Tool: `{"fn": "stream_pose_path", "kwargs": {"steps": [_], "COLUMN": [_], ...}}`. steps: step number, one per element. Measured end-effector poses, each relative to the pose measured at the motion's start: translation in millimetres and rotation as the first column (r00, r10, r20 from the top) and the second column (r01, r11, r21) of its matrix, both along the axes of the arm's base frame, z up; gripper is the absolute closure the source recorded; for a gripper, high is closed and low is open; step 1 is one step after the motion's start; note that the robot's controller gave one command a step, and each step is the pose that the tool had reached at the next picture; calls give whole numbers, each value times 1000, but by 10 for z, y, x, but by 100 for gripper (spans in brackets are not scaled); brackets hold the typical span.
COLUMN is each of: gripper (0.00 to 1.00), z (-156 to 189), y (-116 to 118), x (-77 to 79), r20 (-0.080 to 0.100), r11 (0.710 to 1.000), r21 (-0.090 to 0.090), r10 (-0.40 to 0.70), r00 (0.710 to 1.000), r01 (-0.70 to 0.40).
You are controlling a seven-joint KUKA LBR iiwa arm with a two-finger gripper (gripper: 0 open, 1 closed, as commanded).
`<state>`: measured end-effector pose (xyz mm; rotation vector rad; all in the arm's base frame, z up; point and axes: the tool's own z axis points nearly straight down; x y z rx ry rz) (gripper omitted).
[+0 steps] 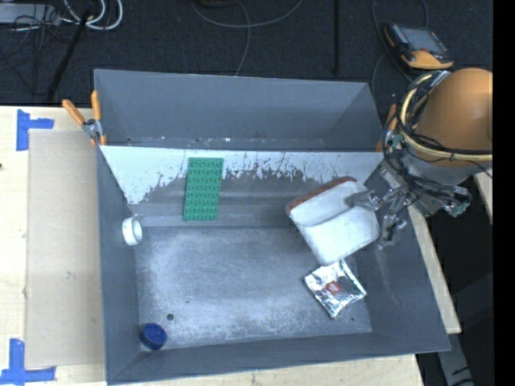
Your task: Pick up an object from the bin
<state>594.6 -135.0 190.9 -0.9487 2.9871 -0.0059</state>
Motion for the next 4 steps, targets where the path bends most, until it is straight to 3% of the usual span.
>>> {"fn": "stream_pose_path", "kwargs": {"steps": [1,2,3,4], "gripper": [100,100,100,100], "z": [-1210,71,-1203,432], "y": [118,98,186,245], "x": [35,17,107,160], "r20": [-6,-2,-5,-4], "r11": [936,930,722,692], "r21": [3,-2,8,-2], "r10": [351,367,692,721], "r00": [936,930,722,692], "r01": [-351,-367,-692,-721]}}
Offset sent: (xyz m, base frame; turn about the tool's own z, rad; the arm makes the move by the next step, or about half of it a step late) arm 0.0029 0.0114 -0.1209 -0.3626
